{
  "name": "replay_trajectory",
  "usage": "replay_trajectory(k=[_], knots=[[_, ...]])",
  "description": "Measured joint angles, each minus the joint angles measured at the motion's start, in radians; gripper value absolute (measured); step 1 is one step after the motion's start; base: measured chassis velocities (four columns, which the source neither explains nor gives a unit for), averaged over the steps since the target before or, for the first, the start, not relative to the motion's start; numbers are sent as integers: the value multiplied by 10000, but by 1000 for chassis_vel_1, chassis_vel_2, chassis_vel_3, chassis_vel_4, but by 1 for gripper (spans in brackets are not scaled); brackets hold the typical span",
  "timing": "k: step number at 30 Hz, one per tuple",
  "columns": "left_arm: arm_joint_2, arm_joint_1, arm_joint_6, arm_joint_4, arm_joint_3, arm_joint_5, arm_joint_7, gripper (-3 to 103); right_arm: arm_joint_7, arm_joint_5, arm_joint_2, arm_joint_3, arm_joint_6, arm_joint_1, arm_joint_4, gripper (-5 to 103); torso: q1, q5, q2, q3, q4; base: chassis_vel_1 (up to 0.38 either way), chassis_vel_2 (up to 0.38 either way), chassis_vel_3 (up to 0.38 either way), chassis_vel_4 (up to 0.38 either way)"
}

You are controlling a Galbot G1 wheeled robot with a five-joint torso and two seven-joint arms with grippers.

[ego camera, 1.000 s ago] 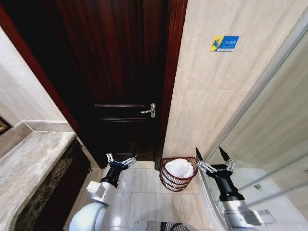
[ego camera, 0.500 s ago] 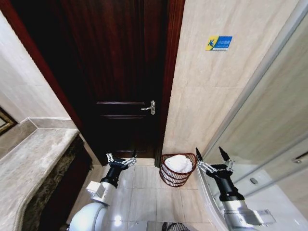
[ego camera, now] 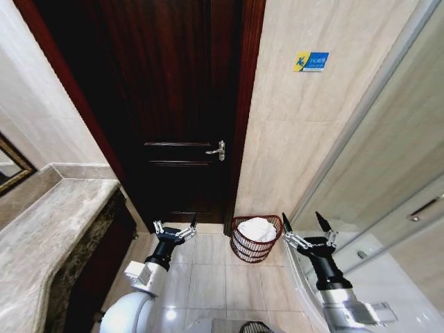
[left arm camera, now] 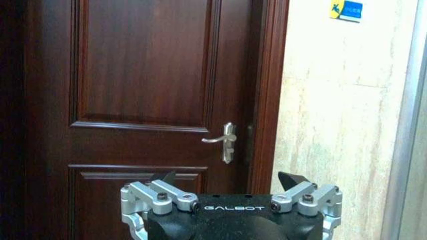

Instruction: Discard the used towel into the hamper.

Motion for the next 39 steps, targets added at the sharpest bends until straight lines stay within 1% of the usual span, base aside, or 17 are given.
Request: replay_trajectory(k=[39], knots=[[0,0,0,0,0,0,0,100,0,0,0,0,0,0,0,100,0,1,0,0,2,89,-88,-84,90]])
